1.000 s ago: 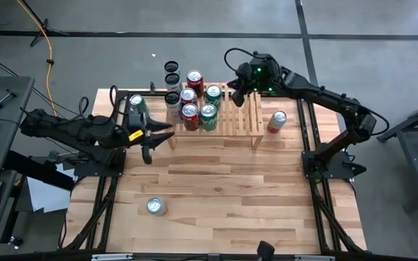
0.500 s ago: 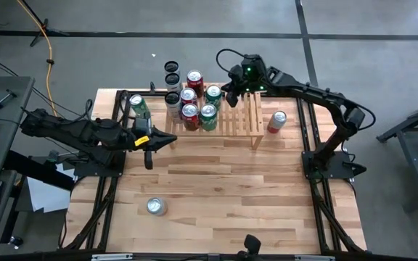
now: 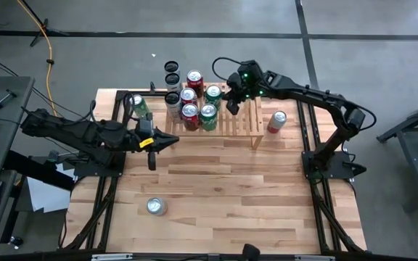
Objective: Place canned beverage on shelf
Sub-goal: Put the right green soda can on the shelf aligned with the other green soda can
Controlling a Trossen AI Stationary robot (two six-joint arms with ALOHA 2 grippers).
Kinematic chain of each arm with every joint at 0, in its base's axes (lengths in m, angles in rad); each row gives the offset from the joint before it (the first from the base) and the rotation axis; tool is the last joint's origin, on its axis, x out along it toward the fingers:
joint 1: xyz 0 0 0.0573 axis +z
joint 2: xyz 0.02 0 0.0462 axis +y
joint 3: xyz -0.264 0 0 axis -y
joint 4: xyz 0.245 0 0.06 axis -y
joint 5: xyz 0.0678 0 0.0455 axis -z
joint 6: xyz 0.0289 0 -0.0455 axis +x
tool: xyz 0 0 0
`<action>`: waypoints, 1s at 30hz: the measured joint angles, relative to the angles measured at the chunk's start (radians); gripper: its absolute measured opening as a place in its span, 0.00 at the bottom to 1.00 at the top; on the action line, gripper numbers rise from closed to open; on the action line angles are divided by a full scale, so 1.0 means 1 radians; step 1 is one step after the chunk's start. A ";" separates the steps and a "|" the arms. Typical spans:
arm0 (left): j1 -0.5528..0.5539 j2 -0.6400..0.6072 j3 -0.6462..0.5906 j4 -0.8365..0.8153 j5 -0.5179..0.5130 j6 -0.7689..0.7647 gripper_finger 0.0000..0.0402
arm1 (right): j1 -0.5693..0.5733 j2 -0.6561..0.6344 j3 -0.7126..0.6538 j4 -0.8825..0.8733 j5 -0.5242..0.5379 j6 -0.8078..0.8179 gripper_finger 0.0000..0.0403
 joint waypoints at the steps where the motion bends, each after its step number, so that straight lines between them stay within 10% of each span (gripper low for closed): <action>1: 0.000 0.002 0.000 -0.003 0.000 0.000 0.00 | 0.009 0.000 0.000 0.001 0.001 -0.001 0.00; 30: 0.000 0.019 0.000 -0.003 -0.020 -0.025 0.00 | 0.013 -0.002 0.066 0.196 0.085 0.026 0.00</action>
